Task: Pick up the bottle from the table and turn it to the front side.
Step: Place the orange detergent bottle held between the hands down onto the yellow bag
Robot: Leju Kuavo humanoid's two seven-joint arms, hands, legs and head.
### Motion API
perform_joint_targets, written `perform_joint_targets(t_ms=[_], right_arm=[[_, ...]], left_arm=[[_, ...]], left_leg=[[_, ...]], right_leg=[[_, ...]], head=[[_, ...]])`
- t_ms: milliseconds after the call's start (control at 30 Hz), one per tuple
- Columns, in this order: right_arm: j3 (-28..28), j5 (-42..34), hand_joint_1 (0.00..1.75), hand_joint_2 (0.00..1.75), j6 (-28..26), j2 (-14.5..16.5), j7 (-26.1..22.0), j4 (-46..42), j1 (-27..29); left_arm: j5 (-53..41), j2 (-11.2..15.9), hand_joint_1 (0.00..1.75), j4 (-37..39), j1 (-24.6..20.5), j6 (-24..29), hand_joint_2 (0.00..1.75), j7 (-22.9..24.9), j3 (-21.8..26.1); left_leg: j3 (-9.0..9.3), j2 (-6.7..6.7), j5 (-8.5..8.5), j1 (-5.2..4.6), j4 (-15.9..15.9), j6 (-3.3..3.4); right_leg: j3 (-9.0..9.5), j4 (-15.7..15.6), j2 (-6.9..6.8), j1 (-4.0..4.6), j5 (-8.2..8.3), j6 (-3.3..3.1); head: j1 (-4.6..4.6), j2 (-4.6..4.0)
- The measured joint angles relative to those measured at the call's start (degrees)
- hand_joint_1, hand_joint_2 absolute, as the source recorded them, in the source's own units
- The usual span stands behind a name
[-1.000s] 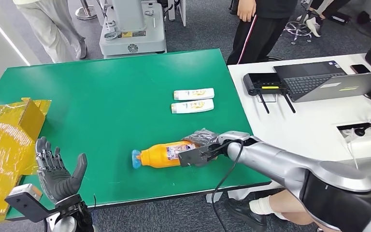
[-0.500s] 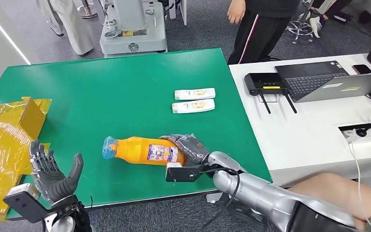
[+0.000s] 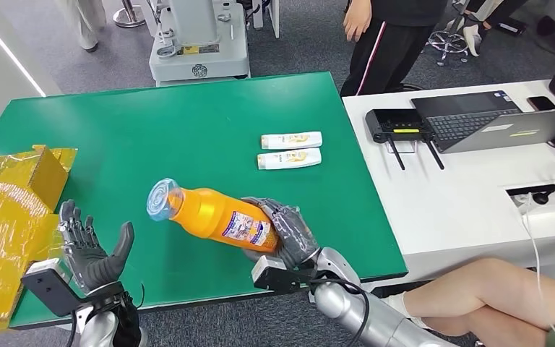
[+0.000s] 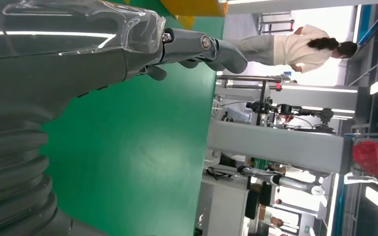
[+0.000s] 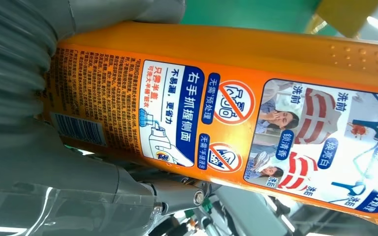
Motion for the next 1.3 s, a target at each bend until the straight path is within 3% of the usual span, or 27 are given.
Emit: perform_joint_targets(t_ms=[133,433,567,767,933,1300], right_arm=[[-3.58,-0.72,1.75,1.75,1.35,1.35,-1.94,-1.03,1.0],[-11.17,-3.84,1.75,1.75,9.79,2.51,-4.7,1.31,0.31],[-12.89,-4.01,1.75,1.75,14.31,2.58,-5.26,4.4,-1.31],[-13.34,-3.9,1.75,1.75,16.68,2.67,-5.45,6.22,-2.32],[-14.2,-4.58,1.75,1.75,28.27,3.89,-7.94,16.56,-7.93],[-14.73,-6.36,1.75,1.75,41.81,7.42,-13.83,25.7,-15.23]], left_arm=[[-0.65,-0.19,0.0,1.74,-1.4,-1.89,1.75,0.38,-0.62],[-4.05,-0.15,0.0,3.01,-4.21,-8.04,1.75,2.94,-5.62],[-6.29,-0.11,0.0,3.22,-5.53,-9.61,1.75,3.59,-6.75],[-6.9,-0.04,0.0,3.33,-6.08,-10.14,1.75,3.72,-7.24],[-7.96,0.04,0.0,5.77,-9.32,-12.86,1.75,4.02,-9.98],[-6.96,-0.96,0.0,13.03,-14.52,-13.21,1.75,3.44,-12.53]], left_leg=[[0.0,0.0,0.0,0.0,0.0,0.0],[-0.02,-0.01,0.0,-0.02,0.01,0.0],[-0.02,0.02,0.0,-0.02,0.01,0.0],[-0.02,0.02,0.0,-0.02,0.01,0.0],[-0.03,0.02,0.01,-0.01,0.01,0.0],[-0.06,0.11,0.02,-0.02,0.02,0.0]], right_leg=[[-0.01,0.0,0.0,0.0,0.0,0.0],[-0.01,0.0,0.0,-0.02,0.02,0.0],[-0.02,0.0,0.02,-0.02,0.03,-0.01],[-0.02,0.0,0.02,-0.02,0.03,-0.01],[-0.05,0.01,0.03,-0.01,0.03,-0.02],[-0.08,0.03,0.12,-0.01,0.07,-0.04]], head=[[0.0,0.0],[0.0,0.0],[0.01,0.0],[0.01,0.0],[0.0,0.0],[0.0,0.0]])
